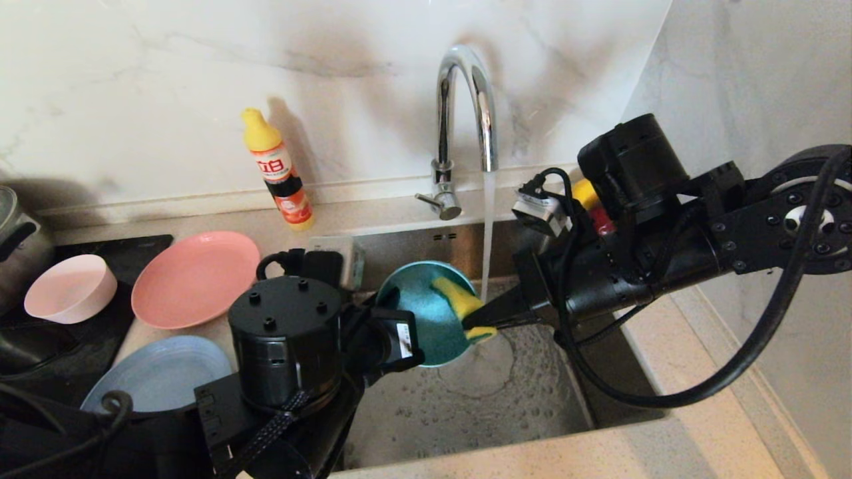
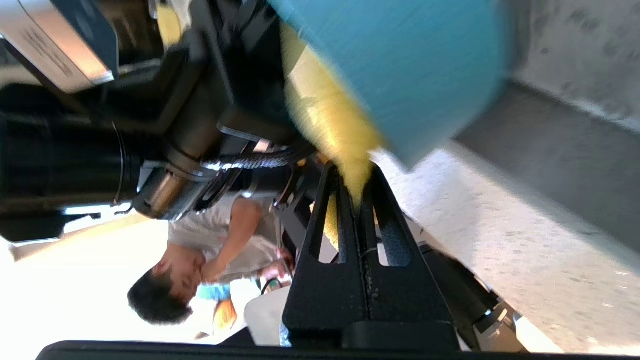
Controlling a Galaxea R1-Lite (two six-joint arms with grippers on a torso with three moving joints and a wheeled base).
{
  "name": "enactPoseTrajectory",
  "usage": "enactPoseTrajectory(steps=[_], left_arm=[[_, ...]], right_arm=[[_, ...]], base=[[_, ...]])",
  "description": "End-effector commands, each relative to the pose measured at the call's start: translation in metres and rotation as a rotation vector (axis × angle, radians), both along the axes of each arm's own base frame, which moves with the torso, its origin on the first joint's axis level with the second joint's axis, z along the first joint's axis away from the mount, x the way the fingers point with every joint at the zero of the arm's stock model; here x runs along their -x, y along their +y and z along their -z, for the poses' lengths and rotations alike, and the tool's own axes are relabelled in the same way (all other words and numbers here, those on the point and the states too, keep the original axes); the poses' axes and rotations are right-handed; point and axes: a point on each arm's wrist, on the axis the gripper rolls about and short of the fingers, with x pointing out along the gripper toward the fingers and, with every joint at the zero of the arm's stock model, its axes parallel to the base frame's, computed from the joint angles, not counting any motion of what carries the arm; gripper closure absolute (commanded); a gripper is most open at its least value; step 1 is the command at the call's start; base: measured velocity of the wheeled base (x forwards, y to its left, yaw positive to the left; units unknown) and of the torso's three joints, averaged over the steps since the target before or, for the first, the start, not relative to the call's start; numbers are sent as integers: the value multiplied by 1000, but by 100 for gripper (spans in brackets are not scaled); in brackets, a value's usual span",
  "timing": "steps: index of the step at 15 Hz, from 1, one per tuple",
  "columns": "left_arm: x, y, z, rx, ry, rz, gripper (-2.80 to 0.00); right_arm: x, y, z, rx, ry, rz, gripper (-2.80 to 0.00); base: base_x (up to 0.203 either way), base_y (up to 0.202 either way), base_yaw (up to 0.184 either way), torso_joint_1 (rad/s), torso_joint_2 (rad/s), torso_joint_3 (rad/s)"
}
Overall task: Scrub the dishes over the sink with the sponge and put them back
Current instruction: Wipe the bowl
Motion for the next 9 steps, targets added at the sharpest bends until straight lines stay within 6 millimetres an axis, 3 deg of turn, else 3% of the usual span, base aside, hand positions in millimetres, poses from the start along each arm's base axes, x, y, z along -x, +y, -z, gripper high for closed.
enactPoseTrajectory(steps=[1,6,9], left_arm=[[0,0,-2,10,-8,-4,0],[-1,-1,-3,12,-10,-2,0],[0,0,-3,11,-9,-1,0]], right_arm=[[5,10,2,2,10,-34,0],[14,34,12,21,34,-103,0],[11,36,5,4,0,-93,0]], base=[[0,0,0,0,0,0],[0,0,0,0,0,0],[0,0,0,0,0,0]])
